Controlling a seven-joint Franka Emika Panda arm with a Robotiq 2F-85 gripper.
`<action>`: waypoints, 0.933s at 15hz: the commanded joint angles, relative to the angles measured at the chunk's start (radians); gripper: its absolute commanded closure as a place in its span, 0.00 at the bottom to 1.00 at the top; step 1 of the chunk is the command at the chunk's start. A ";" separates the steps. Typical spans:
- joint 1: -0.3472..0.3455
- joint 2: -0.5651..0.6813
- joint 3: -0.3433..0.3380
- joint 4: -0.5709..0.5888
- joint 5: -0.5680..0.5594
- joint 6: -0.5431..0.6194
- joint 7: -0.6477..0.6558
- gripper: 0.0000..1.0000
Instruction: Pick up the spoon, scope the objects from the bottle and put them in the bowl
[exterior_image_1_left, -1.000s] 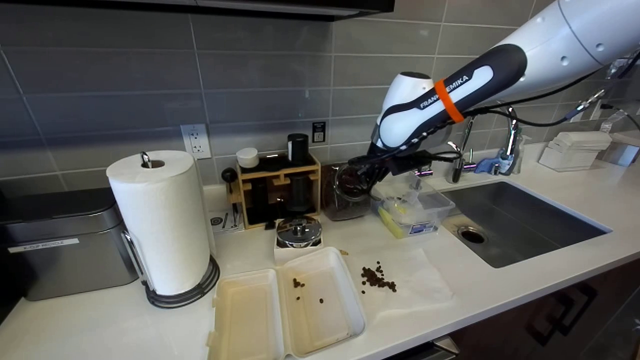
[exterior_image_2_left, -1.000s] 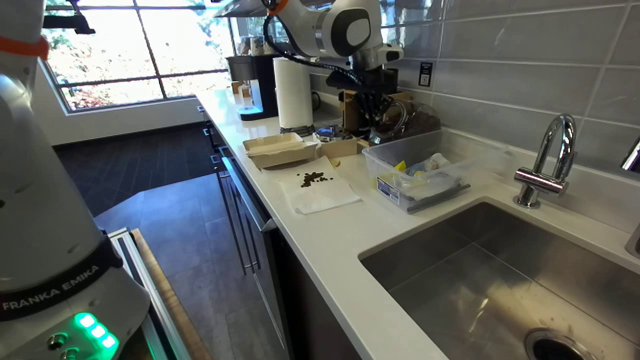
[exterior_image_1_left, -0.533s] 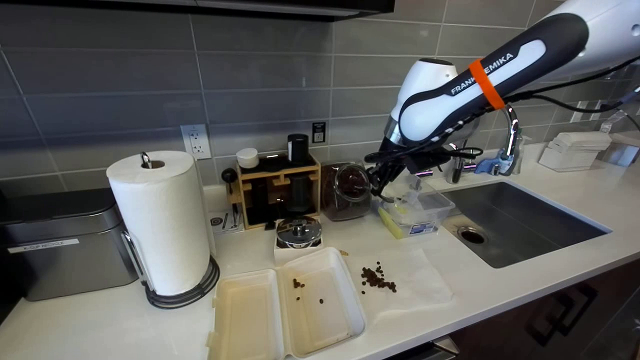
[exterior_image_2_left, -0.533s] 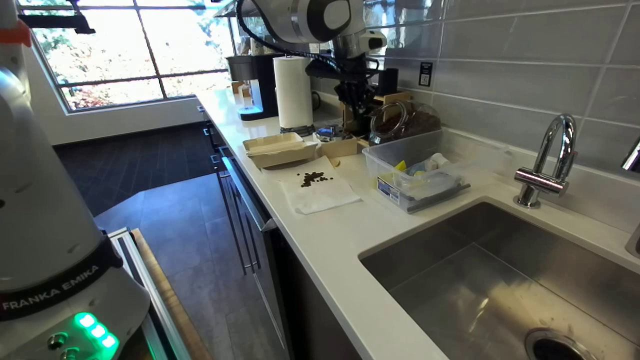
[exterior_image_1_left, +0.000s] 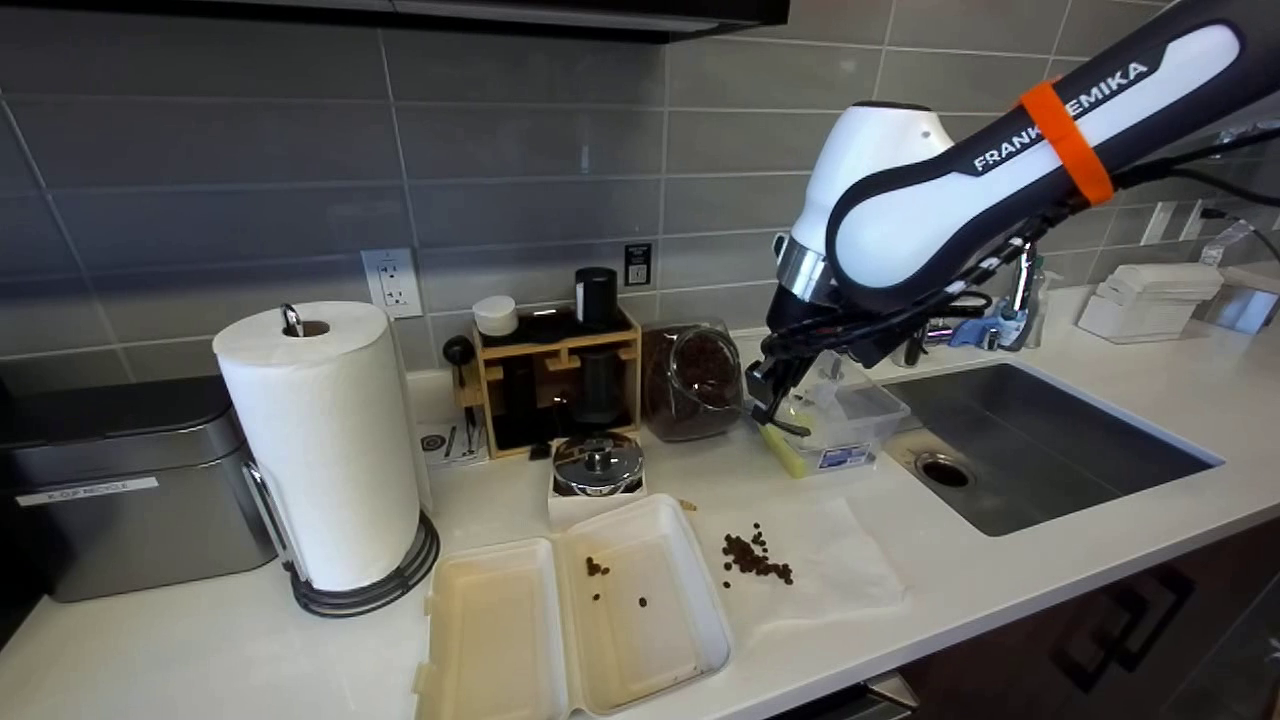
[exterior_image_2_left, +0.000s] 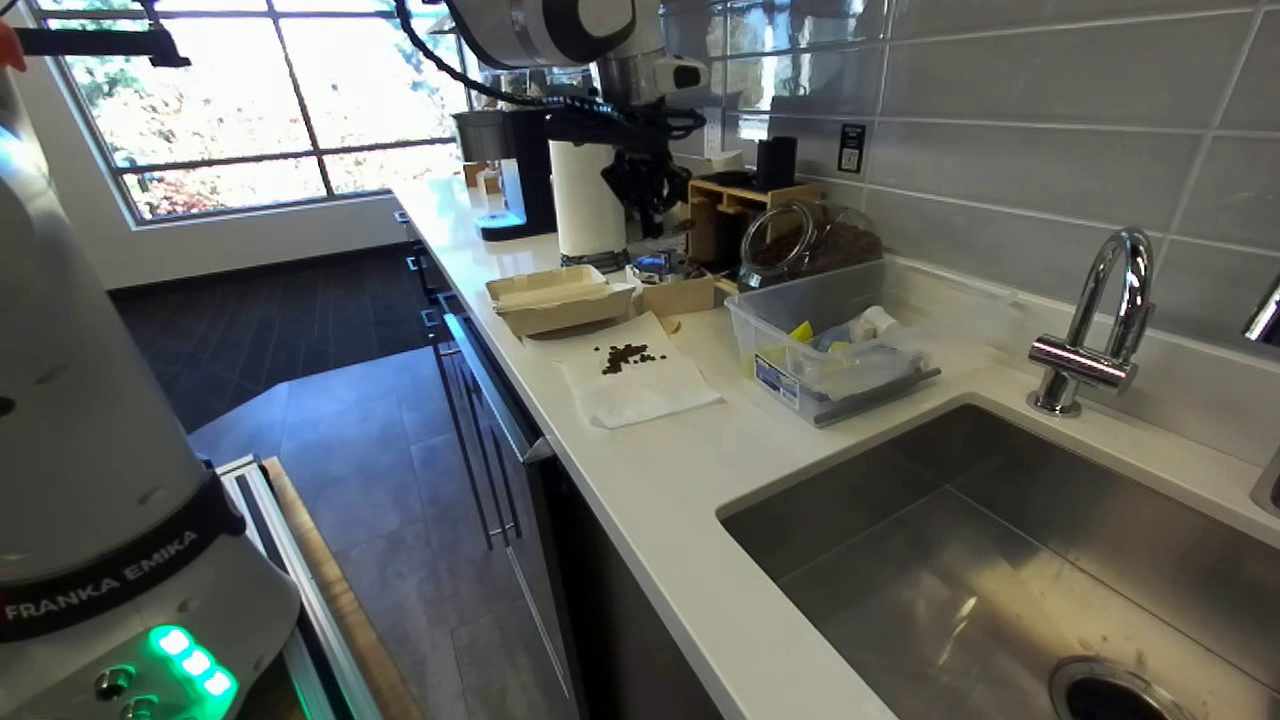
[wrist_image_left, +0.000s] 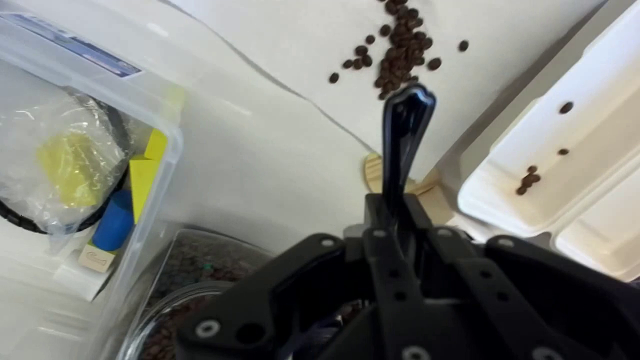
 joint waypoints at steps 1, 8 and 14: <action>0.031 -0.030 0.028 -0.029 0.008 -0.070 -0.101 0.97; 0.084 0.015 0.073 0.015 -0.071 -0.111 -0.260 0.97; 0.095 0.020 0.083 0.003 -0.066 -0.084 -0.268 0.89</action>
